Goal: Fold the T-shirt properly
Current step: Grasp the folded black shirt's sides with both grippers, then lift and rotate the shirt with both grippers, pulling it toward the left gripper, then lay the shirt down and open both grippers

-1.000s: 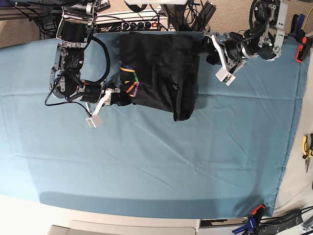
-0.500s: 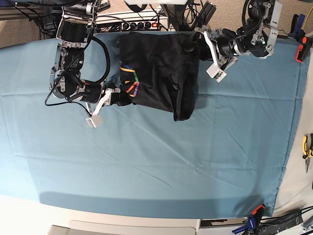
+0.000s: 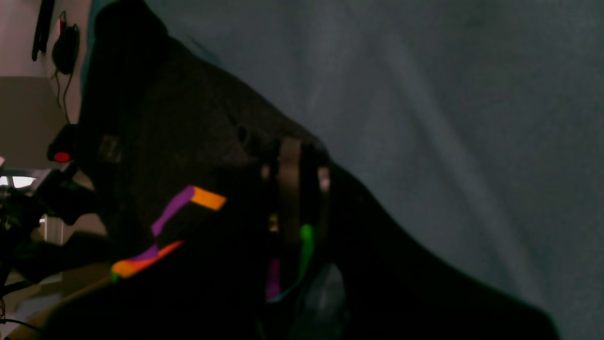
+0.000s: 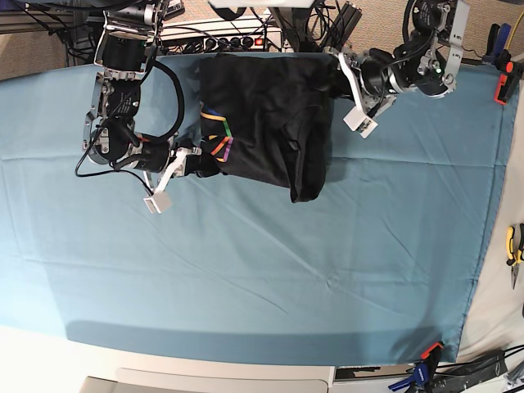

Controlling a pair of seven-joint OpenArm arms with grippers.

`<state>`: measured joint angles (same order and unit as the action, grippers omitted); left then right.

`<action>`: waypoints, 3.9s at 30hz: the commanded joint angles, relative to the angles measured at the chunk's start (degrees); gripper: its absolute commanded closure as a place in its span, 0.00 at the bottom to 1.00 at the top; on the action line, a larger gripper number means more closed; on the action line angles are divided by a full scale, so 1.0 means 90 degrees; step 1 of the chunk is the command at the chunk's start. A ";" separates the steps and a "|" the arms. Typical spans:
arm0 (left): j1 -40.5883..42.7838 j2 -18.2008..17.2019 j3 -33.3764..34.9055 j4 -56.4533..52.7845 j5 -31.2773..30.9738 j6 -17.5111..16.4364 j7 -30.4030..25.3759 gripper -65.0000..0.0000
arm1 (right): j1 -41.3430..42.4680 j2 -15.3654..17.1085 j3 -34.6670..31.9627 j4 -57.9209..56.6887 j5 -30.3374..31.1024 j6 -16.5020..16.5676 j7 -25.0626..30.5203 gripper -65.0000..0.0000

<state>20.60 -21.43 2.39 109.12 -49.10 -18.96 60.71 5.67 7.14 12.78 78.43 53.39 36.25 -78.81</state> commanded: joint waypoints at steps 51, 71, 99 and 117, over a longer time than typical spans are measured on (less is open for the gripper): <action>-0.2523 -0.1013 0.0015 -0.0274 0.0257 -0.0032 -0.0522 1.00 | -0.1972 -0.0602 0.0002 0.2035 0.0797 0.0381 -0.0133 1.00; -0.3245 -0.0355 0.1343 -0.0282 0.1183 -0.0010 -0.0726 1.00 | -0.2497 -0.1076 -0.0039 0.2035 0.1139 0.0417 -0.0133 1.00; -0.3468 -0.0374 0.1345 -0.0282 0.3342 0.0134 -0.0678 1.00 | -0.2079 -0.1076 -0.0039 0.2038 0.1064 0.0417 -0.0133 1.00; -0.3470 -0.0483 0.1345 -0.0282 0.4500 0.0491 -0.0954 0.54 | -0.2069 -0.1037 -0.0039 0.2038 0.0563 0.0417 -0.0133 0.63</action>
<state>-9.39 -25.17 14.92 105.78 -9.02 -14.87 53.23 -13.34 -2.37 12.58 96.01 57.67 39.90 -80.34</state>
